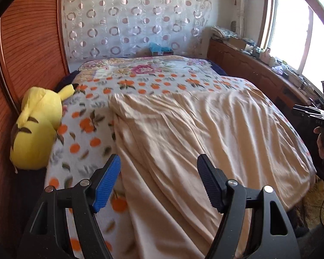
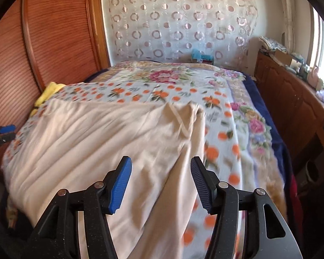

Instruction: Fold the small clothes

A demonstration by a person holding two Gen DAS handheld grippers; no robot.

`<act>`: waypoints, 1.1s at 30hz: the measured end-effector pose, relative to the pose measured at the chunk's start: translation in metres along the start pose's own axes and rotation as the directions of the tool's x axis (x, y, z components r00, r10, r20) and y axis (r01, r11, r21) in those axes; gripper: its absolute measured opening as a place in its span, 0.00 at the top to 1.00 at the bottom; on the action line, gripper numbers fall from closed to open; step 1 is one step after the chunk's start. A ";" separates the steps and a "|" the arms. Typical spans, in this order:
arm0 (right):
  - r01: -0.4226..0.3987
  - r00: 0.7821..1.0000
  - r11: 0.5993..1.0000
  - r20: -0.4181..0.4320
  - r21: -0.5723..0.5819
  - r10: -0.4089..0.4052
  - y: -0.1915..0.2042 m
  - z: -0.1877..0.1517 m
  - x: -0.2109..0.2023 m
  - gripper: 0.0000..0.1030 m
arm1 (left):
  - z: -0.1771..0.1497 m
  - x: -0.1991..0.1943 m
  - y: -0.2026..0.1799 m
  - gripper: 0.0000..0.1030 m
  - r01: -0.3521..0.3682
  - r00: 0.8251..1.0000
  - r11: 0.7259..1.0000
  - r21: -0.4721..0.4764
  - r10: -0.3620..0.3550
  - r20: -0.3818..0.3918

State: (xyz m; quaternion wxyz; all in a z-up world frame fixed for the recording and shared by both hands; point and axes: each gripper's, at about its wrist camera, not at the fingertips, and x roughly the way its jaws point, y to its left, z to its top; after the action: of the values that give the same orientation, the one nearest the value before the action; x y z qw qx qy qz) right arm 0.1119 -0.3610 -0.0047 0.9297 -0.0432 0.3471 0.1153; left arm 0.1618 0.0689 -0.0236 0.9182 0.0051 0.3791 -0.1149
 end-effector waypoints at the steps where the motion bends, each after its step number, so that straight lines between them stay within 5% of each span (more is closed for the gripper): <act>1: 0.005 1.000 1.000 -0.007 -0.008 -0.005 -0.002 0.008 0.010 0.42 | 0.005 0.004 0.002 0.28 -0.005 1.000 1.000 0.001 0.005 0.000; 9: 0.000 0.999 1.000 -0.035 0.010 0.000 -0.009 0.045 0.060 0.42 | 0.037 0.040 0.022 0.28 -0.021 1.000 1.000 -0.011 0.021 -0.007; 15: -0.085 0.996 0.996 -0.029 0.016 0.086 0.016 0.045 0.063 0.42 | 0.045 0.068 0.046 0.28 -0.038 0.998 0.999 -0.025 0.037 -0.042; 19: -0.067 0.998 0.997 -0.006 -0.032 0.067 0.032 0.044 0.062 0.42 | 0.051 0.087 0.066 0.28 -0.038 0.997 0.998 -0.044 0.035 -0.067; 26: 0.061 0.994 0.998 -0.086 -0.016 -0.062 -0.017 0.054 0.108 0.41 | 0.058 0.121 0.086 0.28 0.008 0.992 0.996 -0.094 -0.020 -0.124; 33: 0.018 0.988 0.998 -0.157 0.060 -0.009 -0.046 0.058 0.148 0.41 | 0.060 0.132 0.081 0.34 0.032 0.991 0.995 -0.095 -0.044 -0.126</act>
State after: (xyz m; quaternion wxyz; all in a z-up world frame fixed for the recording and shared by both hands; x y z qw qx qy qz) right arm 0.2685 -0.3687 -0.0576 0.9012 -0.0259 0.4222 0.0945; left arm 0.3114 0.1148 -0.0788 0.8889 -0.0373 0.4422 -0.1141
